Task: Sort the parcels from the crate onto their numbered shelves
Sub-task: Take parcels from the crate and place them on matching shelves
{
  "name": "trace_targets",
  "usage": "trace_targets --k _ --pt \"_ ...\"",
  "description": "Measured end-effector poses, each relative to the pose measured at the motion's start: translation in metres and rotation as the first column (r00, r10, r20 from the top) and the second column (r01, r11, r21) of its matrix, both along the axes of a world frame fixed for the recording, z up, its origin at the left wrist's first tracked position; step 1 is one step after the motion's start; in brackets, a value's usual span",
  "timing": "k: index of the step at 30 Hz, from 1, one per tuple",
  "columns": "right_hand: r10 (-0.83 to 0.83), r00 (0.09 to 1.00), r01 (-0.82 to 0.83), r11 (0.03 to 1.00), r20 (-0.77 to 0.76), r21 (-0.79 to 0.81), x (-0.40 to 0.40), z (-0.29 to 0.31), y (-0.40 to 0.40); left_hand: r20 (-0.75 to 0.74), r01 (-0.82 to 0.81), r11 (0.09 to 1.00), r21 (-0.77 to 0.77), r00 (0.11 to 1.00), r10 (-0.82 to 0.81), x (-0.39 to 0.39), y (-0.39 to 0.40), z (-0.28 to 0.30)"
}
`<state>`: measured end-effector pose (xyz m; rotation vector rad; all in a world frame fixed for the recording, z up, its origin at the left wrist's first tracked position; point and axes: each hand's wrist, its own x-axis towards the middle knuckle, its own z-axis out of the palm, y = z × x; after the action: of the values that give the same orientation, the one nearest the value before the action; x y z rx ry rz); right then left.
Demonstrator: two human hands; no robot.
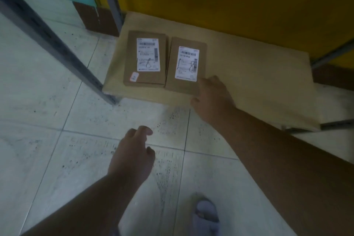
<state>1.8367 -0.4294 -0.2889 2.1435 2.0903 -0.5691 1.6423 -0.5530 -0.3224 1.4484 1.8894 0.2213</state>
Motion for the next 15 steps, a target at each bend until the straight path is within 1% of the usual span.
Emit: trace_targets --k 2,5,7,11,15 --pt "0.114 0.993 -0.115 0.993 -0.013 -0.018 -0.016 0.029 -0.035 -0.024 -0.014 1.0 -0.021 1.0 0.013 -0.01 -0.021 0.015" --pt "0.205 0.976 -0.205 0.979 -0.067 0.013 -0.049 0.077 -0.084 -0.025 -0.073 0.995 -0.064 0.997 0.072 -0.032 -0.062 0.047" --pt "0.253 0.96 -0.25 0.967 -0.12 0.037 -0.076 0.11 -0.112 -0.023 -0.132 0.988 -0.075 0.991 0.131 -0.052 -0.094 0.081" --pt "0.367 0.91 -0.363 0.93 -0.195 0.055 -0.146 0.194 -0.16 -0.07 -0.214 0.976 -0.035 0.975 0.212 -0.109 -0.158 0.177" --pt "0.505 0.832 -0.511 0.859 -0.229 0.038 -0.224 0.315 -0.194 -0.132 -0.292 0.956 -0.016 0.949 0.288 -0.181 -0.207 0.29"
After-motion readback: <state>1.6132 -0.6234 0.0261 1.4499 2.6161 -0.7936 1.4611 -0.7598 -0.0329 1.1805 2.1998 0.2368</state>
